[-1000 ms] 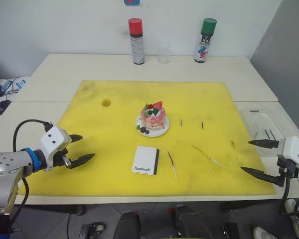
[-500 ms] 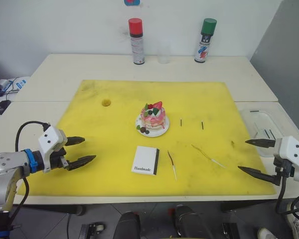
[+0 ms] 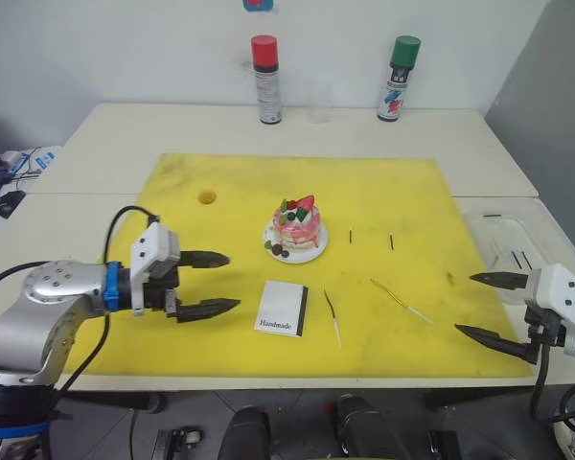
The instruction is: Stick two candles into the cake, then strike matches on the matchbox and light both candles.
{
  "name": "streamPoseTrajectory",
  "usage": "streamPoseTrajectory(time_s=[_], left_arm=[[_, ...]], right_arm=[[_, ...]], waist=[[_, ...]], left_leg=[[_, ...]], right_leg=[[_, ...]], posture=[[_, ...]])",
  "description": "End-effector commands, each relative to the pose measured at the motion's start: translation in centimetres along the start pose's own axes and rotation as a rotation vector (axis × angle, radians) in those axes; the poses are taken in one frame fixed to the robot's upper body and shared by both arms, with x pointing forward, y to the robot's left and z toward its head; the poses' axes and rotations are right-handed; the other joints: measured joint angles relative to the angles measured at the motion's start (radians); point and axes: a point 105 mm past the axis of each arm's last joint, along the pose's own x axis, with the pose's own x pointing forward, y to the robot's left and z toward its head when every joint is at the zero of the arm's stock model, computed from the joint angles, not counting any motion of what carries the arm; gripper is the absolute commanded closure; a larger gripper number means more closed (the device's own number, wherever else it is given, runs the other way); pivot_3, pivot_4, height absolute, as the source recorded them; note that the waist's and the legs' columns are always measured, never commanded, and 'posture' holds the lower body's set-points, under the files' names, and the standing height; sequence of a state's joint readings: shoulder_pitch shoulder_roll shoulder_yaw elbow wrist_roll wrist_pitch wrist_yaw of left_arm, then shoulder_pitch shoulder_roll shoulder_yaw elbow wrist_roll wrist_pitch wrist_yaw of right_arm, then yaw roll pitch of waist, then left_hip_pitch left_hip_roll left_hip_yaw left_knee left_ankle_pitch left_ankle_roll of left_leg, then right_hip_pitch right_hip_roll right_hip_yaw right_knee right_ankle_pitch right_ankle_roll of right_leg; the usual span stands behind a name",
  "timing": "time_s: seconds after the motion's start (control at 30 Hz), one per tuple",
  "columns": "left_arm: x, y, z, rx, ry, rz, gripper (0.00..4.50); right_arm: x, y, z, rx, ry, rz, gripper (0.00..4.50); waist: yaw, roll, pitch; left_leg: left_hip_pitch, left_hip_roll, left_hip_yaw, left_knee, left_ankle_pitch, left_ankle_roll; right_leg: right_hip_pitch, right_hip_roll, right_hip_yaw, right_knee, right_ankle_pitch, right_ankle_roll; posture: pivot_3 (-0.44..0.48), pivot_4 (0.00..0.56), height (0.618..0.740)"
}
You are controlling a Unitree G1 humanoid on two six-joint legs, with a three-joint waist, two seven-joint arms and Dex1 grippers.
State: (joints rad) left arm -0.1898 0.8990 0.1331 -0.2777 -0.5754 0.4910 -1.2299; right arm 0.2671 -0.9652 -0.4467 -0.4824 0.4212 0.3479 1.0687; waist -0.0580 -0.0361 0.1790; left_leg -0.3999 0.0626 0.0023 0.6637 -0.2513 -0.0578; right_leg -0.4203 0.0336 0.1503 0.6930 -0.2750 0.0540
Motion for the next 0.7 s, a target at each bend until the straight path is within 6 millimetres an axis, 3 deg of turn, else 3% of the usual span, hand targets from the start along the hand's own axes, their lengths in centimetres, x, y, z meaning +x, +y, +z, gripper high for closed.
streamPoseTrajectory(time_s=[0.03, 0.33, 0.7], left_arm=[[1.2, -1.8, 1.6, 0.025, -0.03, -0.108, 0.14], [2.2, -3.9, 2.2, 0.043, -0.049, -0.215, 0.14], [2.4, -4.8, 1.6, 0.038, -0.053, -0.211, 0.14]], right_arm=[[0.6, 0.6, 0.7, 0.05, 0.046, -0.019, 0.0], [3.5, 0.9, -1.0, 0.165, 0.174, -0.083, 0.0], [5.1, 0.8, -1.9, 0.189, 0.184, -0.079, 0.0]], waist=[[-0.007, 0.0, 0.0], [-0.011, -0.001, 0.0], [-0.011, -0.001, 0.0]], left_leg=[[0.0, 0.0, 0.0, 0.0, 0.0, 0.0], [0.001, 0.0, 0.0, 0.002, 0.0, 0.0], [0.0, 0.0, -0.001, 0.001, 0.0, 0.0]], right_leg=[[0.0, 0.0, 0.0, 0.0, 0.0, 0.0], [0.0, 0.0, 0.001, 0.003, 0.0, 0.0], [-0.001, 0.0, 0.0, 0.003, -0.001, -0.001]], posture=[[0.0, 0.15, 0.704], [0.0, 0.15, 0.704], [0.0, 0.15, 0.704]])
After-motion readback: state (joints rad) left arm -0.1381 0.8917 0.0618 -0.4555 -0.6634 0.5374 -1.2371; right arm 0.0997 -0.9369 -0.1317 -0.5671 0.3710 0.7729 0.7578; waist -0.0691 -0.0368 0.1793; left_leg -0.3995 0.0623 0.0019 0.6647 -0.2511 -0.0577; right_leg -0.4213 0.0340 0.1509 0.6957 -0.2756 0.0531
